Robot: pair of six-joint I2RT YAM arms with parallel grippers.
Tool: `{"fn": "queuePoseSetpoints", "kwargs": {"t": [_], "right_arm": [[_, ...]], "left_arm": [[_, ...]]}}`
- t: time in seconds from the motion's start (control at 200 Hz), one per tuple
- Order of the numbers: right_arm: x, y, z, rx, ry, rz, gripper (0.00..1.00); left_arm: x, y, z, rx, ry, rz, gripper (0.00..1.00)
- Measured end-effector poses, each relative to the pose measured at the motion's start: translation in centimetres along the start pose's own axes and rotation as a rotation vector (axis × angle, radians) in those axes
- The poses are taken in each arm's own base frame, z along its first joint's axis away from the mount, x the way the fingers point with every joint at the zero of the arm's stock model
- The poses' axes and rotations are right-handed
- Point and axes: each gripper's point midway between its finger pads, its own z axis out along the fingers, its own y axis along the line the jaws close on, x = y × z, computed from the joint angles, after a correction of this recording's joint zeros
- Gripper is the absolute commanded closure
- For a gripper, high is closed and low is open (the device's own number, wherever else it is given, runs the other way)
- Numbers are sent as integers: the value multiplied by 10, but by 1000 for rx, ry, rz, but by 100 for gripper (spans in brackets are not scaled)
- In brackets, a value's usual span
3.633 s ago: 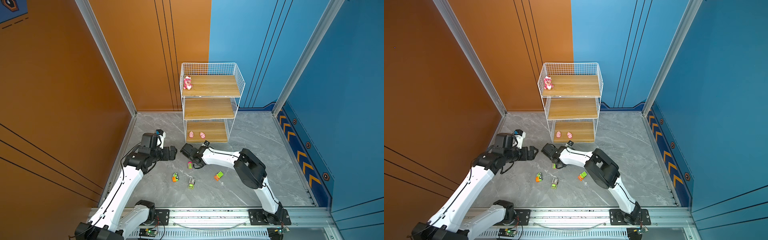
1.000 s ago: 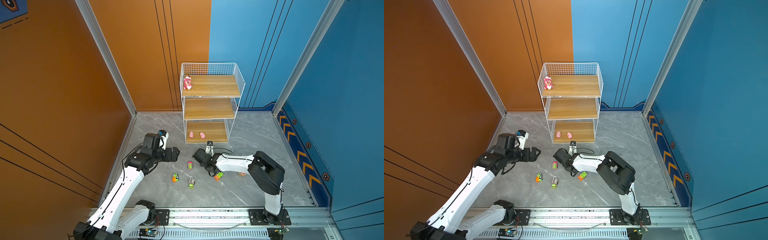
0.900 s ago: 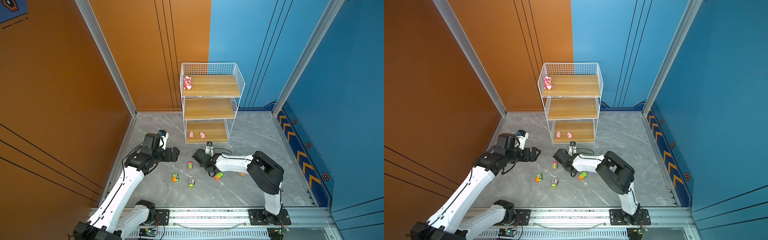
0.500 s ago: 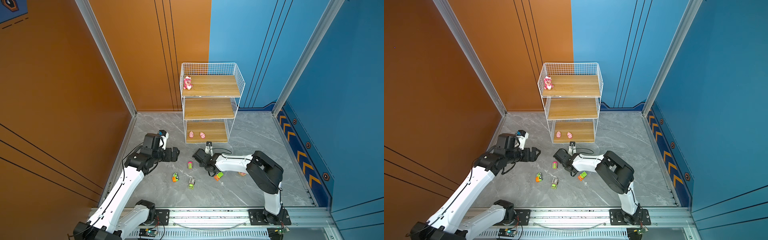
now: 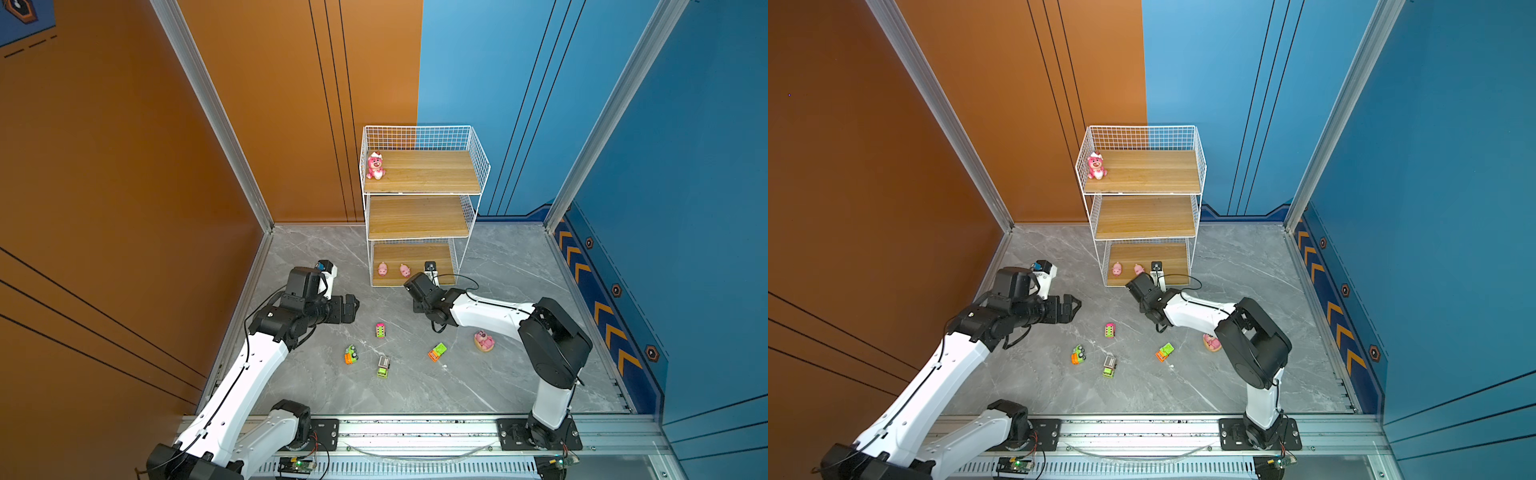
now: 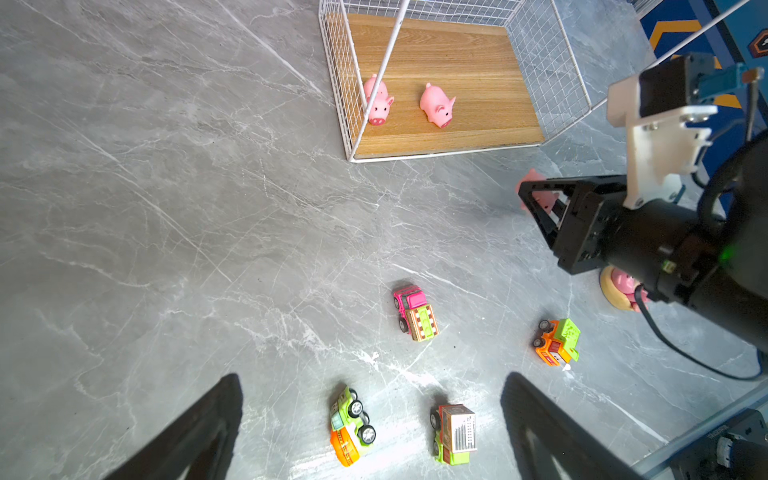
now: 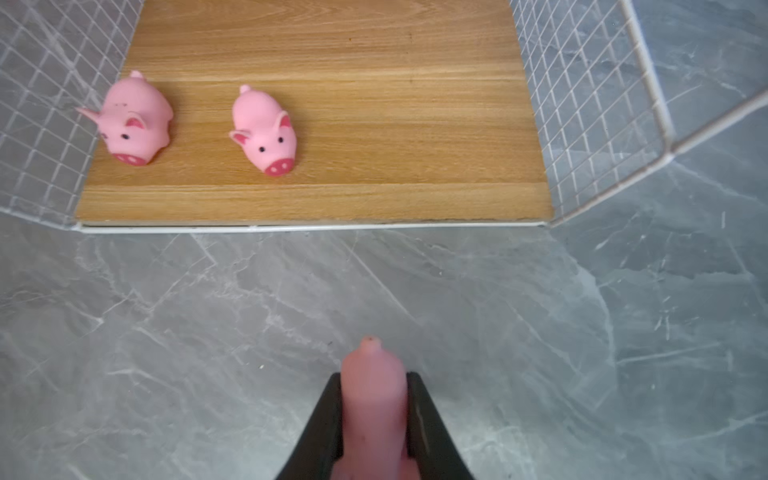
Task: Place and organize the plastic toys onto the shelf
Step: 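Carry the pink pig into the shelf's bottom tier and open the right gripper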
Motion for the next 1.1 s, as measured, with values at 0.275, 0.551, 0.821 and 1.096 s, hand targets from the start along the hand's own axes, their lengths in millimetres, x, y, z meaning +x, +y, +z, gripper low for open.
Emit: {"fn": "queuePoseSetpoints", "kwargs": {"t": [0.275, 0.551, 0.821, 1.096], "right_arm": [[-31, -11, 33, -12, -5, -44, 74], [-49, -11, 65, -28, -2, -40, 73], [-52, -18, 91, -19, 22, -21, 71], [-65, -13, 104, -24, 5, -9, 70]], "left_arm": [[1, 1, 1, -2, 5, -1, 2], [1, 1, 3, -7, 9, -1, 2], [2, 2, 4, -8, 15, -2, 2], [2, 2, 5, -8, 17, -3, 2]]}}
